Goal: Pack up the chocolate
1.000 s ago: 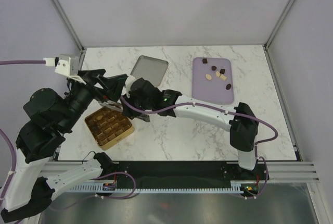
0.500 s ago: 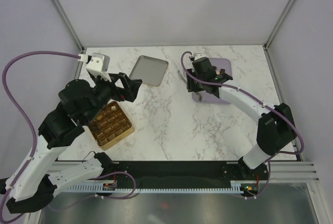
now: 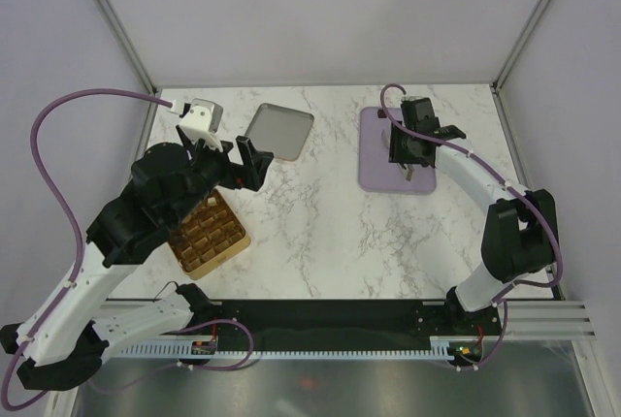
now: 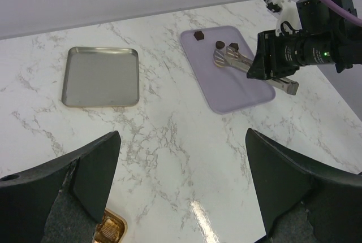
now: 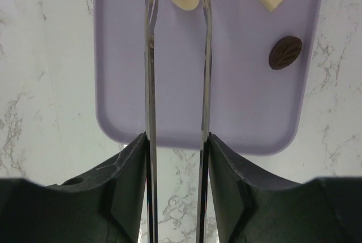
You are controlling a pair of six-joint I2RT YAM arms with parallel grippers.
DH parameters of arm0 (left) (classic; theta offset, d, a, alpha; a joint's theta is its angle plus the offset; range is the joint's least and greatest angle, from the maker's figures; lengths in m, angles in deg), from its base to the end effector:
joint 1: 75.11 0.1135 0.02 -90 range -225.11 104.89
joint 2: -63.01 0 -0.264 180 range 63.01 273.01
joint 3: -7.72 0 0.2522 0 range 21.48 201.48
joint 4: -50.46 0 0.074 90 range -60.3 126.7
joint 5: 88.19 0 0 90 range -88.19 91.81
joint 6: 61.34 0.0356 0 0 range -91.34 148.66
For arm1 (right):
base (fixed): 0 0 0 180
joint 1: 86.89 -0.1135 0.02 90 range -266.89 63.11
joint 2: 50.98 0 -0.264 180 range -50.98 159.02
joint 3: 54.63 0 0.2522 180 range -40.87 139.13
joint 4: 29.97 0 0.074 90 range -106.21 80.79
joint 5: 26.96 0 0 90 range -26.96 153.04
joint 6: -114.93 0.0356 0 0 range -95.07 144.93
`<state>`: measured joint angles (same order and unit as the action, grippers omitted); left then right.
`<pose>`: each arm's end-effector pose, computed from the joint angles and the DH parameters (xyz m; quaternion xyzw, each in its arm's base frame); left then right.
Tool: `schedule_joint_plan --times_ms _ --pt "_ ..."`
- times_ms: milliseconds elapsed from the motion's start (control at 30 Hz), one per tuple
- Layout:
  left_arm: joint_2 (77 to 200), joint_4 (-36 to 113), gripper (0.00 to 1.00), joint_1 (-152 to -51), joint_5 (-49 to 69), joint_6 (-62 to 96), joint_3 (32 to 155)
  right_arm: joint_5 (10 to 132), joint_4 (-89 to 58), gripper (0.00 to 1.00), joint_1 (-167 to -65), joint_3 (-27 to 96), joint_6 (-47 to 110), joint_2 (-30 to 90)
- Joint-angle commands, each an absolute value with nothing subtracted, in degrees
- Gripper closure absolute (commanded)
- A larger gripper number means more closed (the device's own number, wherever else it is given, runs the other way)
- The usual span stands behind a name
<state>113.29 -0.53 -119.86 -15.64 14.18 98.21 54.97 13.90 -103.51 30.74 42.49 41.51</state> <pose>0.1140 -0.0980 0.4592 0.1055 0.7603 -0.2098 0.6056 0.3373 0.0955 0.2611 0.0312 0.9401 0.0345 0.3378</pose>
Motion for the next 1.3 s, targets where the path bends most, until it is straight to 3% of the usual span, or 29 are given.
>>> schedule_joint_plan --times_ms 0,500,700,933,1267 --pt "112.75 0.75 0.00 -119.84 -14.71 13.71 97.68 54.34 14.38 0.48 -102.89 32.08 42.07 42.88" --pt "112.84 0.58 0.00 -119.85 -14.27 13.54 98.12 57.15 12.53 0.49 -101.92 31.82 40.84 46.14" --pt "112.93 0.58 0.00 -119.84 -13.92 13.45 98.21 59.00 11.92 0.55 -101.92 31.46 40.75 46.05" --pt "112.93 0.58 0.00 -119.85 -13.75 13.36 98.65 61.37 12.01 0.68 -102.62 31.64 40.92 43.15" --pt "111.97 -1.00 0.00 -119.85 -14.01 13.45 102.16 61.46 13.06 0.71 -116.58 36.21 44.35 39.89"
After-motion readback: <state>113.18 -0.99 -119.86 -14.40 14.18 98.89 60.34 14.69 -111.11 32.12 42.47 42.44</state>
